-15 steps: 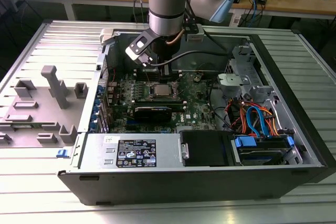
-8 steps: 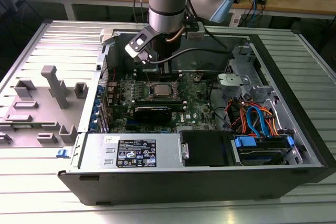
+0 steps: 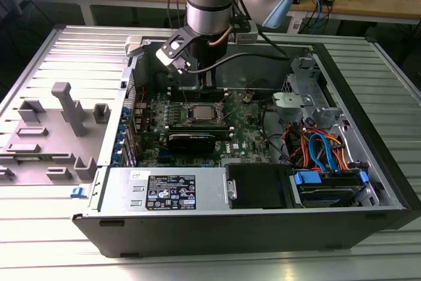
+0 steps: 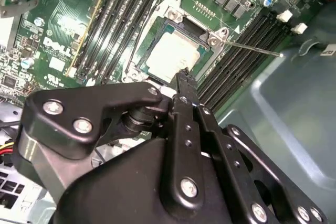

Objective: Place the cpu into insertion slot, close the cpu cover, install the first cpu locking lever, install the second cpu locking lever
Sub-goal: 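Close the cpu cover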

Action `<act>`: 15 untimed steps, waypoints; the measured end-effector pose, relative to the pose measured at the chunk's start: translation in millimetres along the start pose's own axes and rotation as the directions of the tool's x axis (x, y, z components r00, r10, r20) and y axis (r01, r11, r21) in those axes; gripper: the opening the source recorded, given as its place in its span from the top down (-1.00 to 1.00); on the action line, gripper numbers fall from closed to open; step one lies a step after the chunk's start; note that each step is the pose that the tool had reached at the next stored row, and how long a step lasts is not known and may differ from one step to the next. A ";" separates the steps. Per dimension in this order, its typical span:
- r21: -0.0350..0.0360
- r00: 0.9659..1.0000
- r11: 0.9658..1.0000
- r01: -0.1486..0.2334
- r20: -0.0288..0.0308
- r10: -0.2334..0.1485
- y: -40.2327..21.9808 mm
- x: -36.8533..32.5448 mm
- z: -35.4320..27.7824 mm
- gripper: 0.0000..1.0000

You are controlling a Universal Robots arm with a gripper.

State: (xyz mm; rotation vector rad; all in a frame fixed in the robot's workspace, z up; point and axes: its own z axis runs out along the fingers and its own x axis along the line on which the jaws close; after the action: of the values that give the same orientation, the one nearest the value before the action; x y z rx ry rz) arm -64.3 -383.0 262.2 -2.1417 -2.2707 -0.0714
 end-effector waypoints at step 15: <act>0.000 1.000 1.000 0.000 0.000 0.000 6.4 0.0 -7.2 0.79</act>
State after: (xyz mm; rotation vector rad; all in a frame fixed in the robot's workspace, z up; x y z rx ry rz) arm -58.1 -383.0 269.5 -2.1420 -2.2705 -0.0711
